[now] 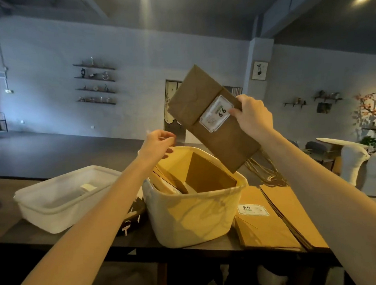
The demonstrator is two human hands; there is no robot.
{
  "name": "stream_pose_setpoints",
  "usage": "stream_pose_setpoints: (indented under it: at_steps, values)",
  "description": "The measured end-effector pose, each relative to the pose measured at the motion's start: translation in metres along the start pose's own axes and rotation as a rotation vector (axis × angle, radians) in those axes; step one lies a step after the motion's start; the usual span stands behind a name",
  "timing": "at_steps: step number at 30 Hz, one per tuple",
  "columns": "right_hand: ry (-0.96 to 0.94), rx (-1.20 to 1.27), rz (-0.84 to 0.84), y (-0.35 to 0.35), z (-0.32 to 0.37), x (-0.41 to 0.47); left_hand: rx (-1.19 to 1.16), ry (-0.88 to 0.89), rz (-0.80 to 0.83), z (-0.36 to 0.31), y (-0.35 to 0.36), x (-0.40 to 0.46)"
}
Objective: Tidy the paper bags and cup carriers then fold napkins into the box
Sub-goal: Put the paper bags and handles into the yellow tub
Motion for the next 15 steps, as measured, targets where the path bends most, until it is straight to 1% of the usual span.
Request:
stream_pose_setpoints:
  at_steps: [4, 7, 12, 15]
  values:
    - [0.104, 0.07, 0.054, 0.033, 0.002, 0.008, 0.013, -0.043, 0.005, 0.017, 0.002, 0.004]
    - [0.186, 0.05, 0.132, 0.062, -0.004, 0.004, 0.0, -0.063, 0.002, 0.024, 0.003, 0.006]
    - [0.206, -0.066, 0.217, 0.094, -0.004, -0.008, 0.01, -0.068, 0.03, 0.035, 0.008, 0.006]
    - [0.154, -0.215, 0.311, 0.105, 0.005, -0.012, 0.02, -0.034, 0.025, 0.036, 0.01, 0.005]
Point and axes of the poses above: each hand's wrist, its own x-axis towards the middle knuckle, its own y-axis out of the palm, z = x × y, the point moved 6 cm from there along x, towards the middle knuckle, and after that the axes turned 1 degree about y, right-handed, at the moved point
